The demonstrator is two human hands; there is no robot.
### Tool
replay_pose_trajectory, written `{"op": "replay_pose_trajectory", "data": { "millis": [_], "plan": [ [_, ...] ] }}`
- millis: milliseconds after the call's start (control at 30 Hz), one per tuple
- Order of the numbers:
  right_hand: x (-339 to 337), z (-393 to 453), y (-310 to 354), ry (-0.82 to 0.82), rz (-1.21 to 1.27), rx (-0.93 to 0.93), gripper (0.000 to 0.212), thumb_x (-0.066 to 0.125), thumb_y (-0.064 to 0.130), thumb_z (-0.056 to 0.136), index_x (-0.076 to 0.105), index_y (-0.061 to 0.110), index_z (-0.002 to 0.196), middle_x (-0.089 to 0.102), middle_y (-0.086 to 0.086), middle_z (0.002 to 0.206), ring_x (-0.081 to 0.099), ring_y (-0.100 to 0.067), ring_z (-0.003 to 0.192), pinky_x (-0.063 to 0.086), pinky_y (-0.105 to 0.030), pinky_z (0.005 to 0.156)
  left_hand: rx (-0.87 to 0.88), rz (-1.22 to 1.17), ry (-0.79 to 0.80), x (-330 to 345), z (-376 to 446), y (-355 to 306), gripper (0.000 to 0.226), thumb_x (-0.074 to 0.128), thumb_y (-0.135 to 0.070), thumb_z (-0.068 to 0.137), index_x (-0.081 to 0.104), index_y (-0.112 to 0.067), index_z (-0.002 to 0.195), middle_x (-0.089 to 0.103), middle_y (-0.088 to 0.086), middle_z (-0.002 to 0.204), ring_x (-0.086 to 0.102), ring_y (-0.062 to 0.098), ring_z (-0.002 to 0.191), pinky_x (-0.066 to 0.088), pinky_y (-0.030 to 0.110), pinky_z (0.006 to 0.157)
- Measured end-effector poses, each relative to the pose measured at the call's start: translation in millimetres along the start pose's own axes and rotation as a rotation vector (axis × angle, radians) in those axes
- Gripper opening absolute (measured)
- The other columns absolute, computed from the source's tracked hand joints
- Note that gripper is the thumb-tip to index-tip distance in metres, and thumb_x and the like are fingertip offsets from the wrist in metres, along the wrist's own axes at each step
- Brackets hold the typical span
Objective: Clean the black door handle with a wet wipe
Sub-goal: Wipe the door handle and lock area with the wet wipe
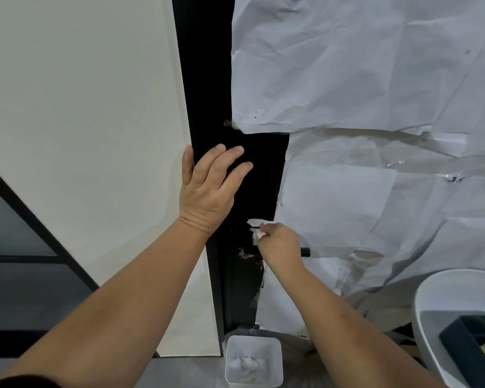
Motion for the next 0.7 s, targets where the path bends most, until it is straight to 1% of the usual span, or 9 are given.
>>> {"op": "replay_pose_trajectory", "data": {
  "millis": [100,200,267,367,433,500,533,567,700],
  "plan": [
    [1.6,2.7,3.4,-0.023,-0.059,-0.011,0.032,0.048,0.000,0.085,0.067,0.003,0.111,0.066,-0.016,0.106,0.061,-0.029,0.093,0.043,-0.023,0.072,0.001,0.001,-0.005,-0.3,0.3,-0.1,0.030,0.067,-0.001,0.090,0.073,-0.028,0.100,0.056,-0.007,0.123,0.050,0.019,0.120,0.019,0.049,0.118],
    [8.7,-11.1,7.2,-0.145,-0.170,-0.204,0.030,0.051,-0.008,0.077,0.067,-0.004,0.102,0.061,-0.016,0.091,0.059,-0.033,0.084,0.048,-0.031,0.070,0.001,0.003,-0.006,-0.6,0.2,-0.5,0.029,0.066,-0.002,0.090,0.075,-0.028,0.098,0.057,-0.007,0.123,0.050,0.019,0.120,0.020,0.049,0.118],
    [11.8,-17.4,9.7,-0.184,-0.194,-0.307,0.035,0.055,-0.011,0.073,0.066,-0.004,0.106,0.061,-0.013,0.090,0.057,-0.028,0.079,0.051,-0.033,0.068,0.005,0.002,-0.013,-0.5,-0.1,-0.7,0.028,0.067,-0.002,0.090,0.074,-0.028,0.097,0.057,-0.007,0.122,0.051,0.019,0.119,0.020,0.049,0.118],
    [8.1,-18.2,19.4,-0.198,-0.248,-0.448,0.038,0.054,-0.011,0.071,0.067,0.003,0.105,0.060,-0.008,0.092,0.054,-0.022,0.074,0.045,-0.027,0.065,0.007,0.001,-0.018,-0.1,0.7,-0.5,0.028,0.066,-0.003,0.091,0.073,-0.028,0.098,0.058,-0.007,0.122,0.051,0.019,0.119,0.020,0.048,0.118],
    [1.6,-16.5,20.4,-0.192,-0.151,-0.419,0.038,0.053,-0.012,0.074,0.068,0.004,0.106,0.059,-0.005,0.092,0.054,-0.019,0.078,0.048,-0.023,0.069,0.004,-0.004,-0.019,-0.2,1.3,-0.8,0.027,0.066,-0.003,0.091,0.074,-0.028,0.097,0.058,-0.007,0.121,0.050,0.019,0.119,0.019,0.048,0.118],
    [-2.0,-14.0,17.6,-0.205,-0.065,-0.353,0.034,0.052,-0.012,0.079,0.069,0.004,0.105,0.052,0.005,0.089,0.048,-0.009,0.078,0.041,-0.009,0.072,0.002,-0.002,-0.015,-0.6,1.0,-0.3,0.027,0.066,-0.002,0.090,0.075,-0.027,0.097,0.057,-0.007,0.122,0.050,0.019,0.119,0.019,0.049,0.118],
    [-1.6,-14.2,19.1,-0.215,-0.083,-0.356,0.031,0.052,-0.010,0.080,0.069,0.007,0.100,0.048,0.010,0.088,0.045,-0.004,0.076,0.038,-0.007,0.071,0.002,-0.001,-0.010,-0.3,0.5,-0.7,0.028,0.067,-0.001,0.089,0.075,-0.027,0.097,0.057,-0.007,0.122,0.050,0.019,0.120,0.019,0.049,0.118],
    [2.8,-15.4,24.1,-0.208,-0.143,-0.397,0.029,0.051,-0.007,0.080,0.069,0.011,0.094,0.048,0.011,0.088,0.045,-0.004,0.076,0.038,-0.008,0.072,0.005,0.002,-0.005,-0.3,0.2,0.2,0.030,0.067,0.000,0.088,0.075,-0.028,0.097,0.057,-0.007,0.123,0.050,0.019,0.120,0.019,0.049,0.118],
    [31.0,-27.0,45.9,-0.132,-0.512,-0.622,0.025,0.053,0.006,0.071,0.071,0.008,0.088,0.059,-0.004,0.103,0.049,-0.024,0.096,0.041,-0.034,0.083,0.010,-0.006,0.005,0.0,-0.8,0.1,0.033,0.067,0.002,0.087,0.075,-0.027,0.099,0.056,-0.007,0.125,0.049,0.020,0.121,0.019,0.049,0.118]
  ]
}}
Point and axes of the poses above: each hand's wrist, its own z-axis towards the middle knuckle, its own x-axis out of the palm, y = z × x, the point moved 6 cm from there along z, towards the middle knuckle
